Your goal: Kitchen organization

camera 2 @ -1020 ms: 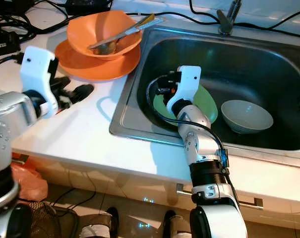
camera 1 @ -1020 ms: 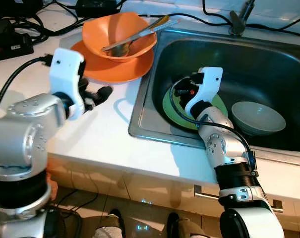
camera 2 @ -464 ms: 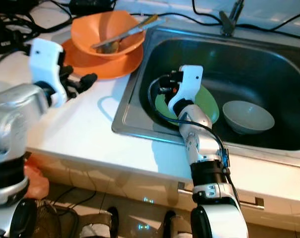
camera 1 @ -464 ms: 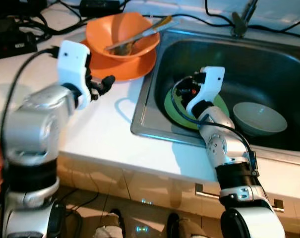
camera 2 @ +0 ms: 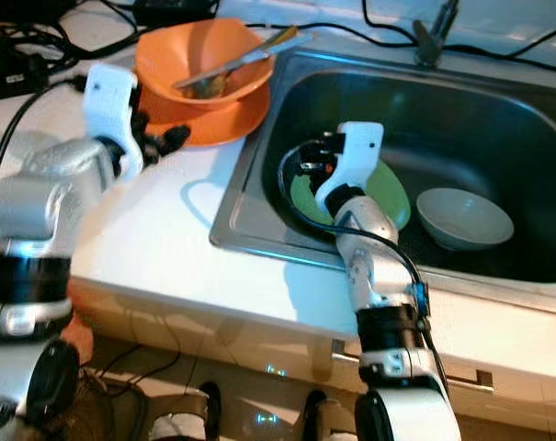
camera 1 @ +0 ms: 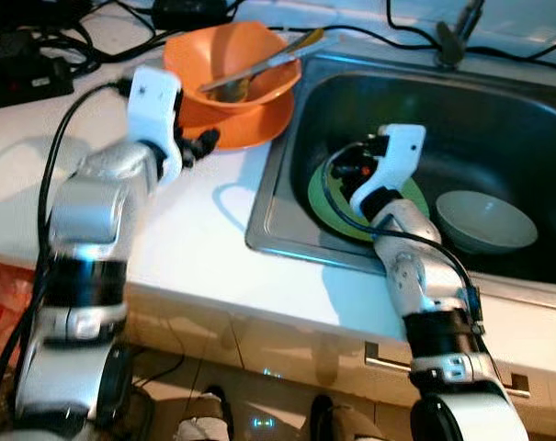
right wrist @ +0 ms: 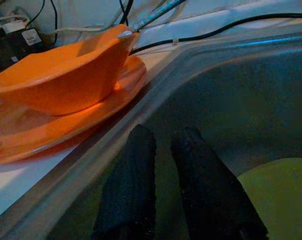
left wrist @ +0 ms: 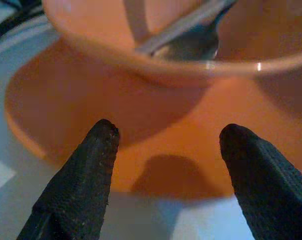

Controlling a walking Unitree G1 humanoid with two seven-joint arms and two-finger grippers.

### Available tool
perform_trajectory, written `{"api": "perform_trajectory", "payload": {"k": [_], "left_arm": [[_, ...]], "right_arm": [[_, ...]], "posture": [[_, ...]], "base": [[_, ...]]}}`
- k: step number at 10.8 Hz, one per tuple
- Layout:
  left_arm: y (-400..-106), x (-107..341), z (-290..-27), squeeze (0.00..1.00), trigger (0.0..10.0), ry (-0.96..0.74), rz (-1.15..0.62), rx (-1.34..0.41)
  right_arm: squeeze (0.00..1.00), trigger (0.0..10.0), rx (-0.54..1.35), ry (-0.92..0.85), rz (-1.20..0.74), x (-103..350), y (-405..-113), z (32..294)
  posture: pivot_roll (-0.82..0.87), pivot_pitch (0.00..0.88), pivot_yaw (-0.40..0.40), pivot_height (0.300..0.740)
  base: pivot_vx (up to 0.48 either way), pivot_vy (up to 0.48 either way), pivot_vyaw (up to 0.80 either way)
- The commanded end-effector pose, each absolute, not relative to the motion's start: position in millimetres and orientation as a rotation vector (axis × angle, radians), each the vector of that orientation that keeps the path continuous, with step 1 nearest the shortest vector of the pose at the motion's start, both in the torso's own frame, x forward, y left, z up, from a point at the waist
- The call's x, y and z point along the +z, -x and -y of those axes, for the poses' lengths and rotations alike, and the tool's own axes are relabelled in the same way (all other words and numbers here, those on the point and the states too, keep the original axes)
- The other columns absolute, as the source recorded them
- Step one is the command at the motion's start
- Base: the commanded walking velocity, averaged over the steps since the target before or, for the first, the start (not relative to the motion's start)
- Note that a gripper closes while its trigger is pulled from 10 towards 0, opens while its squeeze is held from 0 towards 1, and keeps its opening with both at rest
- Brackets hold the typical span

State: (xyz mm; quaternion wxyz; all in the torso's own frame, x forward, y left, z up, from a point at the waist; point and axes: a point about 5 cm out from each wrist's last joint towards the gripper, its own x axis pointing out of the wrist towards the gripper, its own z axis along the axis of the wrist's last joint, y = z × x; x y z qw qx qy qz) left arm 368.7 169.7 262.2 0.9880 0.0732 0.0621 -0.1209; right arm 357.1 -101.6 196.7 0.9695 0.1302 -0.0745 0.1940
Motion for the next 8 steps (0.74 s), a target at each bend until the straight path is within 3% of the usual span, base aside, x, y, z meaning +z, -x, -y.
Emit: {"api": "perform_trajectory", "payload": {"k": [1,8], "left_arm": [[-371.1,266.2,-166.5,0.0,10.0,-0.166,-0.108,-0.25],[-409.7,257.9,-150.7,0.0,10.0,-0.203,-0.17,-0.289]], "right_arm": [[0.0,10.0,0.379,-0.292,0.065,174.6,-352.6,102.0],[0.0,10.0,0.377,-0.299,0.059,173.1,-347.4,100.1]], "posture": [[0.11,0.233,0.011,0.74],[0.1,0.246,0.028,0.74]], "base": [[0.0,0.0,0.0],[0.0,0.0,0.0]]}}
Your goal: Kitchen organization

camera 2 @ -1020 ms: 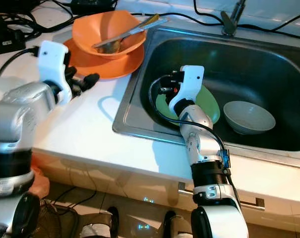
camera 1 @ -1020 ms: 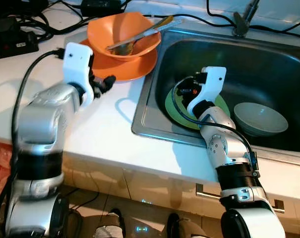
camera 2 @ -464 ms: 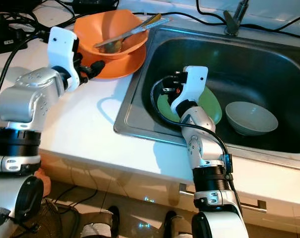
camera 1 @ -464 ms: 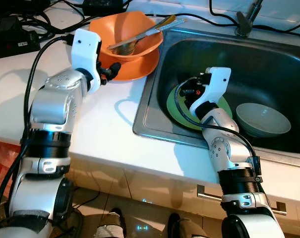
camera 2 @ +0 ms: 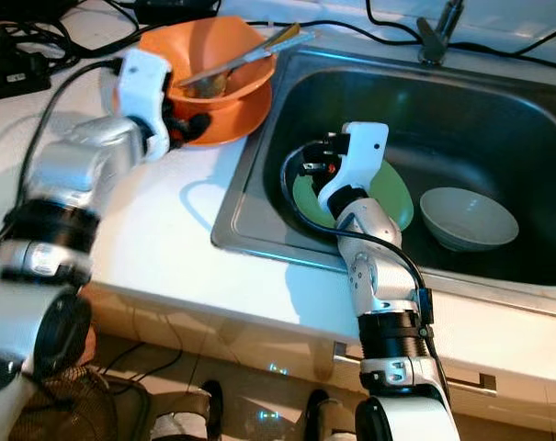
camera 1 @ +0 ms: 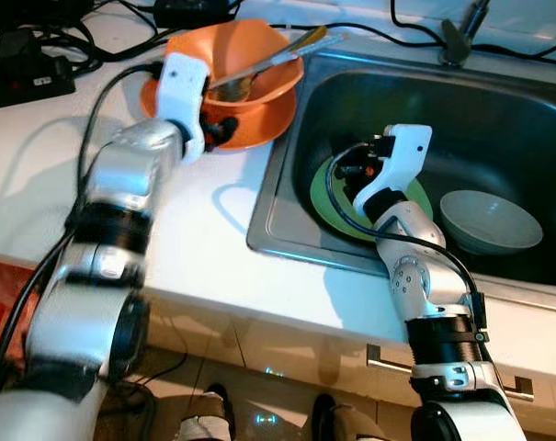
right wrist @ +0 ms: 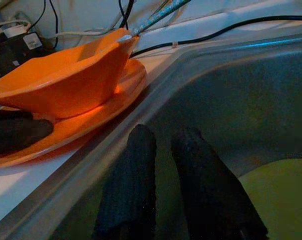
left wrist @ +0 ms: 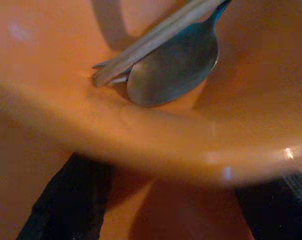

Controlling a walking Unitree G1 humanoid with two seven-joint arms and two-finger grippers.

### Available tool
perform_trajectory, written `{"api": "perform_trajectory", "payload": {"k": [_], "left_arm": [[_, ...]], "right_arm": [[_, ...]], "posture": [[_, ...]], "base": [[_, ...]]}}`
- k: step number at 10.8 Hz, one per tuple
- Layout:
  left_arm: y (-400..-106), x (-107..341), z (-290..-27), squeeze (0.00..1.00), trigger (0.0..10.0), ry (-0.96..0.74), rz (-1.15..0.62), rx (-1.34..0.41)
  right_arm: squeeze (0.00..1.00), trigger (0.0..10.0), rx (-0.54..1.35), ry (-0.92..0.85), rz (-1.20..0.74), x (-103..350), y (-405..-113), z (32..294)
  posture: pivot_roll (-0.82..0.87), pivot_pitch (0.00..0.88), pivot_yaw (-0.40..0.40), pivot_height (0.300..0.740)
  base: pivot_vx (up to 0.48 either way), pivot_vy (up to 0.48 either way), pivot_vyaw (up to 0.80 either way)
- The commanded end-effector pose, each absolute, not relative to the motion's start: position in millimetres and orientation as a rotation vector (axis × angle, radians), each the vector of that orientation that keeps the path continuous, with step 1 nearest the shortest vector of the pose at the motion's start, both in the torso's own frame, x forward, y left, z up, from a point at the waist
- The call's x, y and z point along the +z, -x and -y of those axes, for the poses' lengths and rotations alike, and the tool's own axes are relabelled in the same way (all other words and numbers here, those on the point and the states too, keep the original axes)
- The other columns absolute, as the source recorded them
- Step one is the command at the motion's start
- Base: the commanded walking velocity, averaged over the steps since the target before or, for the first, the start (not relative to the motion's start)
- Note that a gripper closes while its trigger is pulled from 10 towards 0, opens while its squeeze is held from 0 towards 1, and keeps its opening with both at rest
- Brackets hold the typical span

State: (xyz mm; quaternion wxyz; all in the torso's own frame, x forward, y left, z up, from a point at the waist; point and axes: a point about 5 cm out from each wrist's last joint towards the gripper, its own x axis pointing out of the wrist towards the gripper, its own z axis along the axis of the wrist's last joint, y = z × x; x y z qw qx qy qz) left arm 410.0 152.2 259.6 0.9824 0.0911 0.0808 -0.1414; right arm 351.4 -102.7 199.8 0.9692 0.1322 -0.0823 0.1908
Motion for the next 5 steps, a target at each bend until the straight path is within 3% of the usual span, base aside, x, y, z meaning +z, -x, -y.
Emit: {"api": "perform_trajectory", "payload": {"k": [1,5], "left_arm": [[-414.1,257.9,-144.7,0.0,10.0,-0.203,-0.172,-0.305],[-420.8,242.7,-142.9,0.0,10.0,-0.202,-0.293,-0.319]], "right_arm": [[0.0,10.0,0.375,-0.301,0.058,172.9,-346.4,100.0],[0.0,10.0,0.368,-0.3,0.056,173.0,-344.6,102.0]], "posture": [[0.09,0.25,0.033,0.74],[0.08,0.264,0.052,0.74]], "base": [[0.0,0.0,0.0],[0.0,0.0,0.0]]}}
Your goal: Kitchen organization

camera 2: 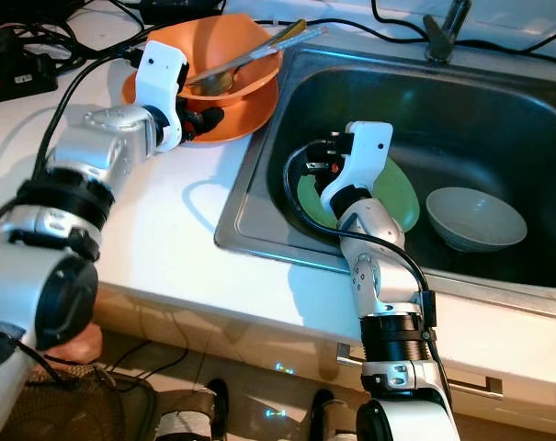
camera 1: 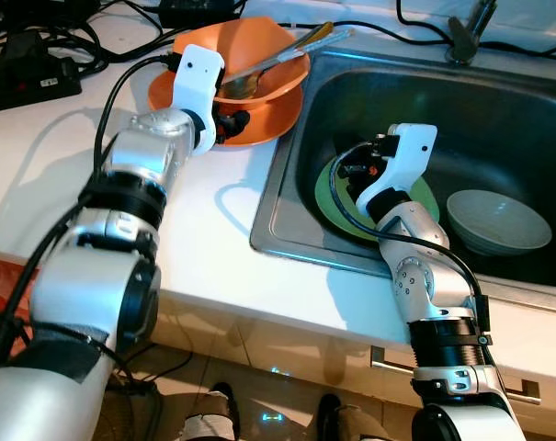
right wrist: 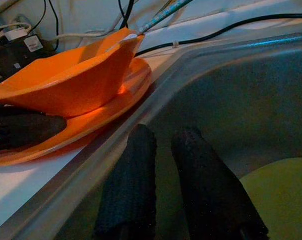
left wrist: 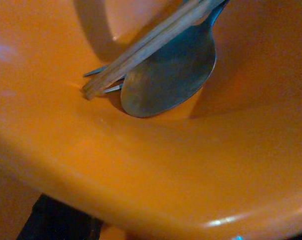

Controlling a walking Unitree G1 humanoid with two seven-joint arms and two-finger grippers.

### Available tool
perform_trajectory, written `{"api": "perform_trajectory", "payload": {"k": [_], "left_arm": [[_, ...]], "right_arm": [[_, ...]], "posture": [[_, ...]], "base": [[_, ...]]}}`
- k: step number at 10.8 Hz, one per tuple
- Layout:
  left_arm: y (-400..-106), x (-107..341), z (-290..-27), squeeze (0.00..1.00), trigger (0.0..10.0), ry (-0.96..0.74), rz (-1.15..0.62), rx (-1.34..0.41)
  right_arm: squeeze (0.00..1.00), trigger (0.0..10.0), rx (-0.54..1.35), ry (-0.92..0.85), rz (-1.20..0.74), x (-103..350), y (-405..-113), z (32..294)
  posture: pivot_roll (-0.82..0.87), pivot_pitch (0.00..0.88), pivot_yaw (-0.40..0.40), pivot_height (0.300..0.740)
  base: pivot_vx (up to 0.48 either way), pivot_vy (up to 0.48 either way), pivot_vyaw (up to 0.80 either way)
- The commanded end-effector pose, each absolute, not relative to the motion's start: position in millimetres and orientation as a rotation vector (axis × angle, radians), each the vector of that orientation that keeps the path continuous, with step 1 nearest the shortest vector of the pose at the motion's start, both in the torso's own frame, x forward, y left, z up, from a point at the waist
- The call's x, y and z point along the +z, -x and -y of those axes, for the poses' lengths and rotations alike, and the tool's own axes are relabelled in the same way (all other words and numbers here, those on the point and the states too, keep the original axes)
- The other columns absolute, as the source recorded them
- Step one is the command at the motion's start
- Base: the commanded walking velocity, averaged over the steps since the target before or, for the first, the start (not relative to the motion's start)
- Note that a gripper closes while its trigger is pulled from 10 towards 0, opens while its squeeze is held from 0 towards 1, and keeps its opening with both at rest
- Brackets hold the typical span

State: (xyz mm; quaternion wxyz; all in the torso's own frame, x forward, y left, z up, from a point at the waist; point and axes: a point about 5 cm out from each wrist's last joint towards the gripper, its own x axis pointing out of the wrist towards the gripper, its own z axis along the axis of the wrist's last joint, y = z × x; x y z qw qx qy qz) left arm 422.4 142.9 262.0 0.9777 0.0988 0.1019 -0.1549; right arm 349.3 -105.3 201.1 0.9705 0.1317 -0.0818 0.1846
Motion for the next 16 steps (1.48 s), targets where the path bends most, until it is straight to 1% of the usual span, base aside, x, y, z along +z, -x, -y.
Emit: {"api": "perform_trajectory", "payload": {"k": [1,4,6,8,10,12,16], "left_arm": [[-420.1,238.4,-147.5,0.0,10.0,-0.197,-0.318,-0.313],[-408.0,226.4,-171.9,0.0,10.0,-0.167,-0.43,-0.36],[-382.0,225.5,-181.3,0.0,10.0,-0.153,-0.454,-0.386],[-352.8,223.7,-181.7,0.0,10.0,-0.136,-0.472,-0.41],[-325.0,222.1,-188.8,0.0,10.0,-0.104,-0.496,-0.363],[-300.6,223.9,-186.3,0.0,10.0,-0.108,-0.509,-0.358],[-262.2,224.2,-194.6,0.0,10.0,-0.109,-0.541,-0.271]], "right_arm": [[0.0,10.0,0.366,-0.3,0.057,173.3,-344.5,102.7],[0.0,10.0,0.37,-0.301,0.059,174.4,-345.6,101.6],[0.0,10.0,0.386,-0.306,0.056,174.5,-348.2,97.3],[0.0,10.0,0.4,-0.308,0.054,175.1,-350.6,93.8],[0.0,10.0,0.405,-0.311,0.058,176.5,-352.0,93.1],[0.0,10.0,0.402,-0.31,0.058,175.6,-353.0,95.7],[0.0,10.0,0.406,-0.309,0.052,175.6,-357.3,97.2]], "posture": [[0.09,0.264,0.056,0.74],[0.11,0.254,0.064,0.74],[0.14,0.245,0.054,0.74],[0.16,0.243,0.042,0.74],[0.17,0.247,0.037,0.74],[0.19,0.252,0.032,0.74],[0.22,0.259,0.003,0.74]], "base": [[0.0,0.0,0.0],[0.0,0.0,0.0],[0.0,0.0,0.0],[0.0,0.0,0.0],[0.0,0.0,0.0],[0.0,0.0,0.0],[0.0,0.0,0.0]]}}
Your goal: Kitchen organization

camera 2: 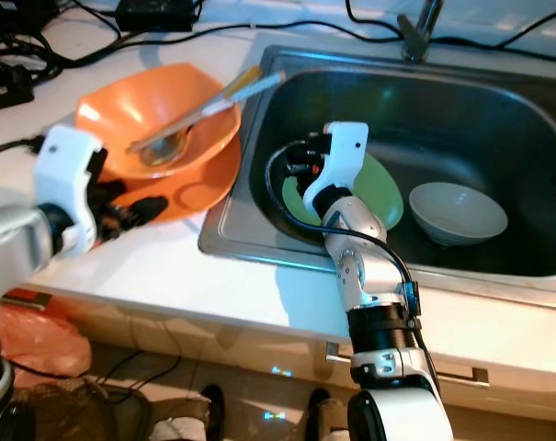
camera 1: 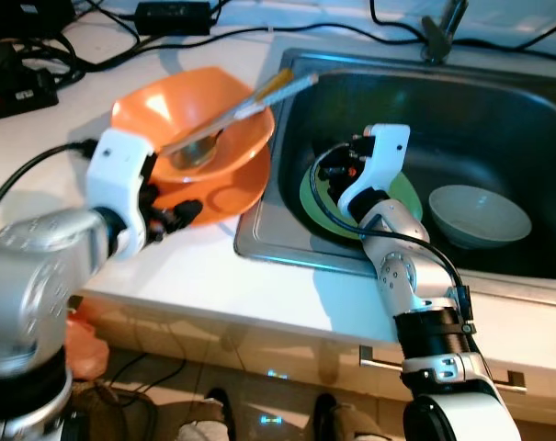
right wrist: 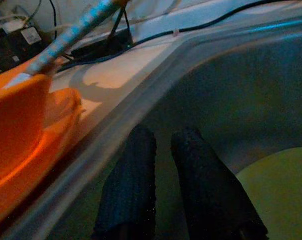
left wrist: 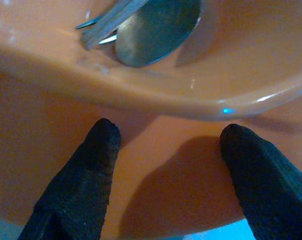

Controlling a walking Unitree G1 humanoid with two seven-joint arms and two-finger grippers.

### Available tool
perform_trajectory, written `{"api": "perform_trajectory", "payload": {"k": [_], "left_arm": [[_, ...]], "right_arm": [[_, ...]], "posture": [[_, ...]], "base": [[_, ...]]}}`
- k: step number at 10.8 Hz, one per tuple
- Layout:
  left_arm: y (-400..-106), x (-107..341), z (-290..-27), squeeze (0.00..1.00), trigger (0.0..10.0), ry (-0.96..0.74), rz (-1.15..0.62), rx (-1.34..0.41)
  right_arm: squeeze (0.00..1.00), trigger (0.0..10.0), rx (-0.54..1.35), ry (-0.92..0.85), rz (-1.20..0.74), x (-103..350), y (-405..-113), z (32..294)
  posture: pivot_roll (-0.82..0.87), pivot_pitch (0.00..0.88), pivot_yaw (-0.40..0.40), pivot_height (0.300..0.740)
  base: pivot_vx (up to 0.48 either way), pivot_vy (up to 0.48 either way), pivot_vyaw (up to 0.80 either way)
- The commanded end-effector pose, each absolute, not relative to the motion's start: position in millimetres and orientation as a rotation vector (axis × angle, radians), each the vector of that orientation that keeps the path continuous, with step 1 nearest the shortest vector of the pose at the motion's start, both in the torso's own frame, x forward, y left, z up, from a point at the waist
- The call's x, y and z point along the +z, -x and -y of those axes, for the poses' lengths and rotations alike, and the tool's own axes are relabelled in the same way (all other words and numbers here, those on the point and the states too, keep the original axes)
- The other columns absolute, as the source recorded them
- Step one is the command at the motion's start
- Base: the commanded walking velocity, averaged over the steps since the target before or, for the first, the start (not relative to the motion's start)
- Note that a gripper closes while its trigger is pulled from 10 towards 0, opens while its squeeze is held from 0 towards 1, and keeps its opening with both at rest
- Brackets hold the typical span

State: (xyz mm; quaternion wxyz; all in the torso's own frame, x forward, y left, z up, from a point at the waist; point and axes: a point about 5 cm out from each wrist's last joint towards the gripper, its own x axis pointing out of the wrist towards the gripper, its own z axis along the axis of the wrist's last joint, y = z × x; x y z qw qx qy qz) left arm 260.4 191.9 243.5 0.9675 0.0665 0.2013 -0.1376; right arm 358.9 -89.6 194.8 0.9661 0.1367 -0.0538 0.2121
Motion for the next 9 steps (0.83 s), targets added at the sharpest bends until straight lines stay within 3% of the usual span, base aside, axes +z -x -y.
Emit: {"api": "perform_trajectory", "payload": {"k": [1,5,9], "left_arm": [[-254.6,225.0,-199.2,0.0,10.0,-0.103,-0.527,-0.231],[-252.6,246.4,-187.7,0.0,10.0,-0.146,-0.362,-0.202],[-252.2,272.0,-198.5,0.0,10.0,-0.182,-0.265,-0.159]], "right_arm": [[0.0,10.0,0.414,-0.308,0.05,175.5,-358.8,96.0],[0.0,10.0,0.432,-0.307,0.052,177.6,-364.2,91.6],[0.0,10.0,0.426,-0.301,0.058,178.8,-369.0,96.4]], "posture": [[0.23,0.255,-0.006,0.74],[0.24,0.236,-0.027,0.74],[0.26,0.225,-0.047,0.74]], "base": [[0.0,0.0,0.0],[0.0,0.0,0.0],[0.0,0.0,0.0]]}}
